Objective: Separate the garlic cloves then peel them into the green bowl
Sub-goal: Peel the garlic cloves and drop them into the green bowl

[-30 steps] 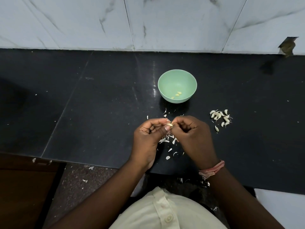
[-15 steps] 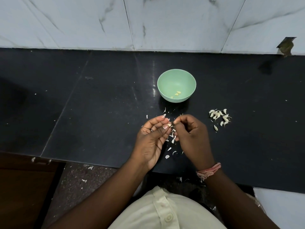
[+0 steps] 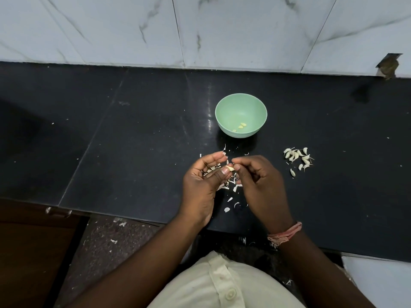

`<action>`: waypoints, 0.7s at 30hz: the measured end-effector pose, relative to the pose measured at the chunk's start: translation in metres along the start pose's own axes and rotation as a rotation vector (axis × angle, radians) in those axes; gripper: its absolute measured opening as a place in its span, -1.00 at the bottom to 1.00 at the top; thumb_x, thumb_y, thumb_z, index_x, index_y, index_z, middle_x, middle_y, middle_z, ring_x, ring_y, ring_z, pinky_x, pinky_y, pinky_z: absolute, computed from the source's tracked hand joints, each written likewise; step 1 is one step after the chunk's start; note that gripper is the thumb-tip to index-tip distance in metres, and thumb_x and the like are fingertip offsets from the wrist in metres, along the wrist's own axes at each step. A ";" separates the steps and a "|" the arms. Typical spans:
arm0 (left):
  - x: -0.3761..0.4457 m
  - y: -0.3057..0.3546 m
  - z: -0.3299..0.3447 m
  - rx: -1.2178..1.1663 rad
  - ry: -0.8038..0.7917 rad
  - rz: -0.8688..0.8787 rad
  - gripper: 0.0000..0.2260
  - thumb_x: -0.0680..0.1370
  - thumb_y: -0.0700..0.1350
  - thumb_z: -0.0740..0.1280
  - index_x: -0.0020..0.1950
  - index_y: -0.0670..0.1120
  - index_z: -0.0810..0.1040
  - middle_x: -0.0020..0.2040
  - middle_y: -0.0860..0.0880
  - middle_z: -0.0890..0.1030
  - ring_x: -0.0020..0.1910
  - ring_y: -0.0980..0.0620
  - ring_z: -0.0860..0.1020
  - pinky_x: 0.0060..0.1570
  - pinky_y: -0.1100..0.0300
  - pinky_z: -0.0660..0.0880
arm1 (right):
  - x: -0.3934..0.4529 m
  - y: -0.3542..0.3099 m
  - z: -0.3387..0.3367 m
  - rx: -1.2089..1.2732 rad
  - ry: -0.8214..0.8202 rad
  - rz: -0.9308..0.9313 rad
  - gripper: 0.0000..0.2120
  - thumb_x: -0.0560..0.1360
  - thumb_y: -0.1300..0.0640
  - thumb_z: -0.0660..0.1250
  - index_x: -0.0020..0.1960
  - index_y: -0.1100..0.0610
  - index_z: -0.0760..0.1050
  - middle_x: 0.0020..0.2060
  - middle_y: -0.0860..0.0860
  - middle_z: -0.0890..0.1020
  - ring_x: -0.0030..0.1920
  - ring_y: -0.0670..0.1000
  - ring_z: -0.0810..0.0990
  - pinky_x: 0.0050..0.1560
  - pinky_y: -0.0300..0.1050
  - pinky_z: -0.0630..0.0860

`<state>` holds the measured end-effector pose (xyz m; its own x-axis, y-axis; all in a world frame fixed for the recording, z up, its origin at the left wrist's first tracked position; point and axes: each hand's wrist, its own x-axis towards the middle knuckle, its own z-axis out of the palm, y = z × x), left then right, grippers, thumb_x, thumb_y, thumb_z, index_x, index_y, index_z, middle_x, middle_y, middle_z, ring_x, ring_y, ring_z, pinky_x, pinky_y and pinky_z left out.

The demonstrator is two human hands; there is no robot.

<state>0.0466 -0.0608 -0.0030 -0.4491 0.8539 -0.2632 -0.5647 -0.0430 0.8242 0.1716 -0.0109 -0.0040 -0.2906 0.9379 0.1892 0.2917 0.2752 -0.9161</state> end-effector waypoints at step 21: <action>-0.008 0.001 0.003 -0.034 0.041 0.028 -0.68 0.46 -0.49 0.39 0.11 -0.17 0.63 -0.02 -0.12 0.72 0.02 0.00 0.67 0.05 0.16 0.62 | -0.009 -0.012 0.008 -0.048 0.037 0.073 -0.95 0.50 0.14 0.47 -0.12 0.05 0.62 -0.28 -0.10 0.65 -0.28 -0.06 0.62 -0.22 -0.16 0.57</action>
<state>0.0519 -0.0662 0.0016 -0.4925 0.8301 -0.2615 -0.5745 -0.0844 0.8141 0.1638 -0.0248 0.0028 -0.2333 0.9629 0.1359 0.3541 0.2142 -0.9103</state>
